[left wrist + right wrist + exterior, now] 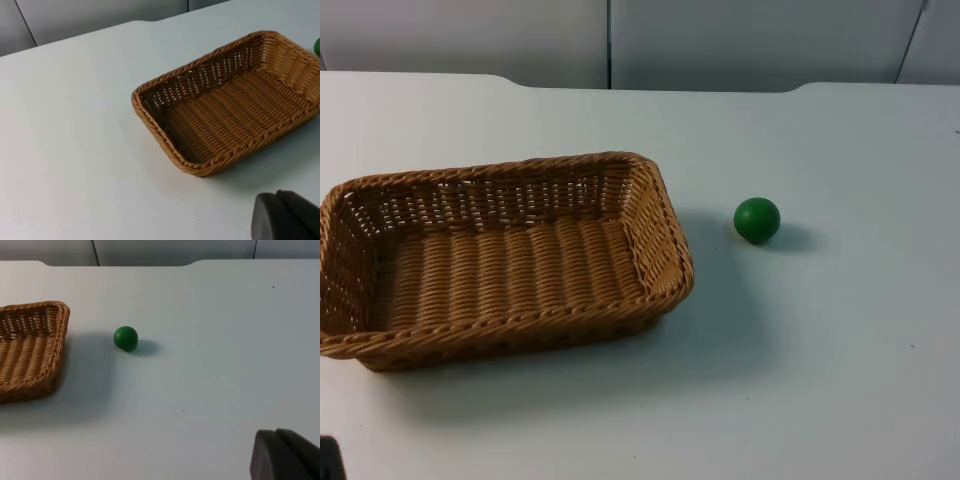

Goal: Pick up the basket with the left hand and place the ball into the basket with the right hand.

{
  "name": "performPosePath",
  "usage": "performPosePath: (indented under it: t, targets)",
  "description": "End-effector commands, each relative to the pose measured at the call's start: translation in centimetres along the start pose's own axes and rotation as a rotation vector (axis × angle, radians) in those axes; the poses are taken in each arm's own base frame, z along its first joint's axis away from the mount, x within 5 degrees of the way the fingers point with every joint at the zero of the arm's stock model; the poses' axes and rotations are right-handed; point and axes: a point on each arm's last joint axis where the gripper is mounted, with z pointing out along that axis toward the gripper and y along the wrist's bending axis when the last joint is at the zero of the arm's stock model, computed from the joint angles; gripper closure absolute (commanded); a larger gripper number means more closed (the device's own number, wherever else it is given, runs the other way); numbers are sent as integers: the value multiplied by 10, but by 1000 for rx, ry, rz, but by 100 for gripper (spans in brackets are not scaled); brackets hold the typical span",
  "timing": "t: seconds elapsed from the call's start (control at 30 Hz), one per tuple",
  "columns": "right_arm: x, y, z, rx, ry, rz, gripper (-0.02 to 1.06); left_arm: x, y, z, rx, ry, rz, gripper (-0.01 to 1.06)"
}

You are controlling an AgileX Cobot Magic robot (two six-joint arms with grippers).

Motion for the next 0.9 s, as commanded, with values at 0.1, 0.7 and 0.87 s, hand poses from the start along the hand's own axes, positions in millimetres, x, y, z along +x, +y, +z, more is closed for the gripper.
performPosePath:
  t: [0.1,0.7,0.87]
  targets:
    - [0,0,0,2,-13,10,105,-2,0,-1,5,-30,-2,105]
    - [0,0,0,2,-13,10,105,-71,-20,17,339,78,-389,105]
    - [0,0,0,2,-13,10,105,-86,-26,72,448,340,-412,105]
